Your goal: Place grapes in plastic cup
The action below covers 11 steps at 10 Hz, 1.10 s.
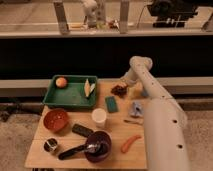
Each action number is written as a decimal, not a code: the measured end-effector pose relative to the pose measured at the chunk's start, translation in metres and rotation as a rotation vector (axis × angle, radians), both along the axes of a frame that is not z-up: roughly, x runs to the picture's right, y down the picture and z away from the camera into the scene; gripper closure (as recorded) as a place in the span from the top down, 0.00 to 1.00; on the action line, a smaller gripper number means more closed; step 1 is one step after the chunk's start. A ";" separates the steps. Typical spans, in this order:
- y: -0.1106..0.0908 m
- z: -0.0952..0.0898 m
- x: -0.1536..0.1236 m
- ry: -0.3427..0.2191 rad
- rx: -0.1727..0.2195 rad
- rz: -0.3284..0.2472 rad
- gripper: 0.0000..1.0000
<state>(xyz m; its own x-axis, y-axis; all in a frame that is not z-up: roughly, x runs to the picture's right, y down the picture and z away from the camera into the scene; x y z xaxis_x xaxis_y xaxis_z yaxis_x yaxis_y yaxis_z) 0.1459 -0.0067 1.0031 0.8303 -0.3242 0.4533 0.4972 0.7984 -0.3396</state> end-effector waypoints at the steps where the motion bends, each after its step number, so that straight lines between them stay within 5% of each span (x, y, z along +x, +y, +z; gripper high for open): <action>1: 0.007 0.003 -0.007 -0.016 -0.004 -0.016 0.66; 7: 0.011 0.014 -0.007 -0.052 -0.040 0.005 0.02; 11: -0.009 -0.004 0.003 -0.046 -0.019 0.006 0.00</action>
